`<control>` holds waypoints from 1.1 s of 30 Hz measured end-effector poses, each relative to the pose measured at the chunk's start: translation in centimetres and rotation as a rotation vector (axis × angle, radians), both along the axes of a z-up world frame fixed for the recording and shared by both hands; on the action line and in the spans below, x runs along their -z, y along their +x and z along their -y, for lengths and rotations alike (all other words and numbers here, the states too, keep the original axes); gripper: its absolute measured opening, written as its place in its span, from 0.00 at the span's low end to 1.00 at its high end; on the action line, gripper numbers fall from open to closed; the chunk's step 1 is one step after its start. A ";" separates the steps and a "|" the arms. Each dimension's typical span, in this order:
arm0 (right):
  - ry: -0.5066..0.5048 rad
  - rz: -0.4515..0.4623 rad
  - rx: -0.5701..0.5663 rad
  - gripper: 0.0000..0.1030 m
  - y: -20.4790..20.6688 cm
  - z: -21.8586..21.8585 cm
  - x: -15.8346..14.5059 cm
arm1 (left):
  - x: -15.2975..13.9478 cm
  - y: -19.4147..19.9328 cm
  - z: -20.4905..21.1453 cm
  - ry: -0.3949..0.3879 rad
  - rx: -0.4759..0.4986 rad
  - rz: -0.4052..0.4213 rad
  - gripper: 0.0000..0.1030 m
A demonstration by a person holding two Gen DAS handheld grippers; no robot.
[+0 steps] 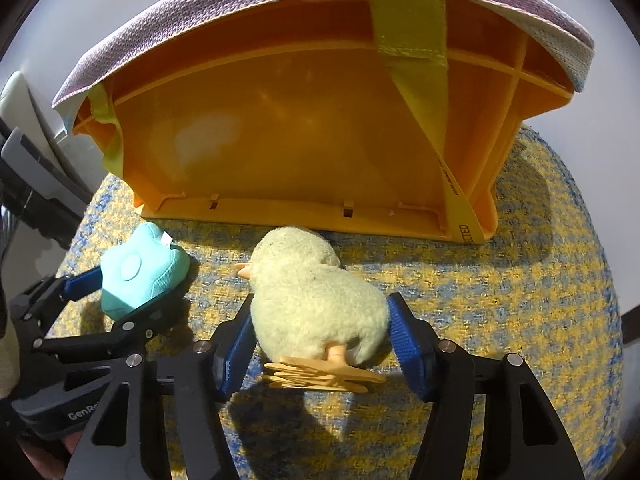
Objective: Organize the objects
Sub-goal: 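Grasp the yellow plush chick with the right tool while the left tool grasps the teal star cushion, then lift the chick and star cushion into the crate and open both tools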
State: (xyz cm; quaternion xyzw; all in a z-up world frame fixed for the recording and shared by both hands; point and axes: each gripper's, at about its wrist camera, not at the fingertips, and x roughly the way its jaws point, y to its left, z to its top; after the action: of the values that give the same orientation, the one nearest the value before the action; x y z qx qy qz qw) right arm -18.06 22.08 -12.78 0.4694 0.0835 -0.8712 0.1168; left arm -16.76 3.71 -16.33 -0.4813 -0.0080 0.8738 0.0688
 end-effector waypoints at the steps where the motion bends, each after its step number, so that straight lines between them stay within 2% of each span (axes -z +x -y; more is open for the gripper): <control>1: 0.003 -0.003 0.003 0.60 0.1 0.0 -0.1 | -0.1 0.1 -0.1 -0.006 0.000 -0.002 0.73; 7: 0.022 -0.021 0.033 0.60 0.5 -0.3 -0.8 | -0.6 0.9 0.3 -0.002 -0.024 -0.007 0.70; 16: 0.038 -0.064 0.063 0.60 1.7 -0.7 -3.0 | -3.0 3.1 0.1 -0.007 -0.031 -0.049 0.70; 23: 0.036 -0.119 0.078 0.60 2.9 -0.7 -5.9 | -6.0 4.8 0.0 -0.016 -0.031 -0.095 0.70; 26: 0.026 -0.138 0.083 0.60 2.3 -3.2 -7.5 | -7.3 4.2 0.4 -0.015 -0.031 -0.114 0.70; 27: 0.024 -0.142 0.085 0.60 2.6 -1.5 -7.7 | -7.8 4.5 0.5 -0.016 -0.030 -0.121 0.70; 30: 0.017 -0.162 0.089 0.60 3.6 -1.3 -9.6 | -9.5 3.9 -0.5 -0.016 -0.027 -0.139 0.70; 32: 0.010 -0.173 0.093 0.60 2.6 -0.6 -10.3 | -10.1 3.9 -0.8 -0.013 -0.028 -0.148 0.70; 33: 0.006 -0.179 0.094 0.60 2.8 -0.6 -10.8 | -11.3 3.5 -0.8 -0.011 -0.027 -0.152 0.70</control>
State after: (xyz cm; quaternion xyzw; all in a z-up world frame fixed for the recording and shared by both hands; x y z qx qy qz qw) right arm -15.23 22.65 -2.01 0.3934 0.0743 -0.9140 0.0664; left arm -13.27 4.49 -5.05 -0.4137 -0.0046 0.9087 0.0548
